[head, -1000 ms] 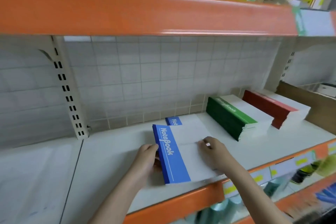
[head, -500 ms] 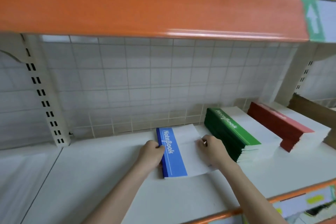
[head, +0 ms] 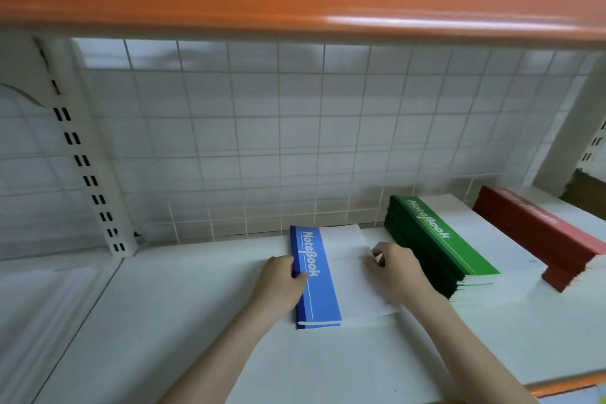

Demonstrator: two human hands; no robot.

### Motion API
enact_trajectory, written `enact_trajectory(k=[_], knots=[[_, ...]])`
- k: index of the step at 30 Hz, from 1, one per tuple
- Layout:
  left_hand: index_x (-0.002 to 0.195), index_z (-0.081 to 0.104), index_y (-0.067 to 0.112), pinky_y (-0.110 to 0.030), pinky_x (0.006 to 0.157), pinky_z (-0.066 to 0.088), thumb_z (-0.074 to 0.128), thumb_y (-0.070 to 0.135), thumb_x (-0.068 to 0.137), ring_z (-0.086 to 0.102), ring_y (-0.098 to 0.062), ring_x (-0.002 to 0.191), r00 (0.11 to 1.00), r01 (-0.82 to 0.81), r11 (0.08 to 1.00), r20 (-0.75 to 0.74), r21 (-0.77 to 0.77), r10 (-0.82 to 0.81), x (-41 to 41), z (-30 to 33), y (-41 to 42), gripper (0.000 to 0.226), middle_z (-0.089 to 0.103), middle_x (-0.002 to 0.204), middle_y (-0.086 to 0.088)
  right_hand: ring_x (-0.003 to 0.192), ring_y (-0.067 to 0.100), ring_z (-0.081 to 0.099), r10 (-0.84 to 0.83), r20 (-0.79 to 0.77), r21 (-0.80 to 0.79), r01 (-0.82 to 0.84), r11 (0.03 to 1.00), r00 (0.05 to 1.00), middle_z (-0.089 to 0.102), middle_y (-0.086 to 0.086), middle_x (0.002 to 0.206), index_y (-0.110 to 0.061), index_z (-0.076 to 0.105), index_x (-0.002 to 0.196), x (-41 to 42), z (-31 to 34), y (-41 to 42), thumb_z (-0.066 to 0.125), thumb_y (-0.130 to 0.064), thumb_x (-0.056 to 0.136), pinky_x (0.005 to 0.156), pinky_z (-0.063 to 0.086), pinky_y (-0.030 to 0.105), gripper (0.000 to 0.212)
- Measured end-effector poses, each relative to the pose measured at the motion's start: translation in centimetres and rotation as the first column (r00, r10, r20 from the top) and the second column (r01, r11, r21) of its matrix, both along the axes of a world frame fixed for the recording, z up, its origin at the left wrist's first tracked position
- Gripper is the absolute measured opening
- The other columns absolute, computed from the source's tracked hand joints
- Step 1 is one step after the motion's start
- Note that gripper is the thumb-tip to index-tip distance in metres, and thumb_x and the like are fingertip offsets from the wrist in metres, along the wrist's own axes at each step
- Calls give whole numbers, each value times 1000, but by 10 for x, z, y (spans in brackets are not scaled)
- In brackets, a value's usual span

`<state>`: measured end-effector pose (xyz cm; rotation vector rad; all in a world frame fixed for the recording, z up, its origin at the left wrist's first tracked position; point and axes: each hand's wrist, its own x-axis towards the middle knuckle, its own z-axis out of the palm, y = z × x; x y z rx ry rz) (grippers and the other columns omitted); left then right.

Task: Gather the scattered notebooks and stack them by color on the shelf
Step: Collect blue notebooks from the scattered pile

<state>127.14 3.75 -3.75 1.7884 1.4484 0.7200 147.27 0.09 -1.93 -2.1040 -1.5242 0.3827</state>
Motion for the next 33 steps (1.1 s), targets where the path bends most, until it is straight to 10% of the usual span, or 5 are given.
enact_trajectory(k=[13,24,27,33], knots=[[101,60,2,-34,86,44,48,13,92,54,-26,97,978,-7,982,-205,189,47,-1,-1,-7,19,54,102,-13,65,19,55,42,0,64,-42,997,999,60,-1,69,-9,65,94,9,-13,0,59,-28,90,53,37,20,21],[83,45,21,-22,65,35,56,10,88,47,-15,71,999,40,989,-29,146,-36,-10,6,-11,16,50,83,-1,75,25,60,64,11,76,-64,995,998,60,0,70,-7,69,94,11,-6,-11,62,-24,88,61,39,26,19],[105,61,16,-23,80,51,70,36,82,62,-12,82,982,186,981,-36,64,-184,-16,12,-18,32,62,97,3,74,17,62,104,-14,63,-102,993,995,66,-2,75,-12,66,99,14,1,-18,68,-48,80,62,45,26,41],[137,25,36,-22,95,38,79,56,62,37,-5,117,898,350,937,-288,14,-331,-21,7,-32,95,32,119,11,119,9,43,381,-177,-237,-415,878,907,39,-8,126,-48,8,144,24,8,-26,71,-80,42,99,38,23,124]])
